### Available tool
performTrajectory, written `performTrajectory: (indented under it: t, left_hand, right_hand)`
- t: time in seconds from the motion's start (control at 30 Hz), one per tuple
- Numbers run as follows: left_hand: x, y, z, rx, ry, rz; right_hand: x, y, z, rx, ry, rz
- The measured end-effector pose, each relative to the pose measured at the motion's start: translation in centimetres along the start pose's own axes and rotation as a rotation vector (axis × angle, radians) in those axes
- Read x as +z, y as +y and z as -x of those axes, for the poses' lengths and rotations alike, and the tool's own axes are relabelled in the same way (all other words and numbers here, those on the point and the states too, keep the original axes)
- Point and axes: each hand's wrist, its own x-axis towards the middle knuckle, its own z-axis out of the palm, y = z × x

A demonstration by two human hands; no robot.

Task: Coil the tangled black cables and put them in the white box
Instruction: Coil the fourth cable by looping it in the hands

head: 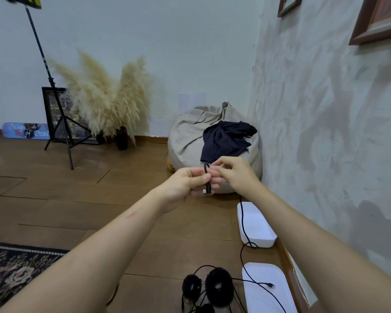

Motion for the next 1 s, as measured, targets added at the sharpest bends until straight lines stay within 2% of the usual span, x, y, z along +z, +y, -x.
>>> performTrajectory:
  t: [0.1, 0.27, 0.47, 0.57, 0.63, 0.7, 0.83, 1.0]
  left_hand:
    - [0.2, 0.7, -0.8, 0.09, 0.093, 0.134]
    - [-0.6, 0.2, -1.8, 0.179, 0.298, 0.218]
    - [-1.7, -1.2, -1.9, 0.216, 0.417, -0.07]
    - [-2.3, -1.5, -1.5, 0.17, 0.366, -0.273]
    - [-2.2, -1.7, -1.0, 0.121, 0.269, -0.44]
    - [-1.8, -1.9, -0.8, 0.075, 0.164, -0.501]
    - [-1.3, -1.5, -0.7, -0.004, 0.055, -0.419]
    - [-1.1, -1.0, -0.3, -0.071, 0.006, -0.284]
  right_hand:
    - [1.4, -0.2, 0.5, 0.036, -0.157, -0.105]
    - [4.1, -1.3, 1.7, 0.002, -0.383, 0.135]
    - [3.2, -2.5, 1.0, -0.038, -0.384, 0.328]
    - [1.6, -2.6, 0.6, -0.039, -0.396, 0.353]
    - [0.6, -2.5, 0.4, -0.071, -0.363, 0.339]
    - [-0.1, -2.3, 0.2, -0.103, -0.337, 0.37]
    - [-0.7, -1.6, 0.3, -0.128, -0.288, 0.337]
    - [-1.0, -1.0, 0.4, -0.129, -0.216, 0.302]
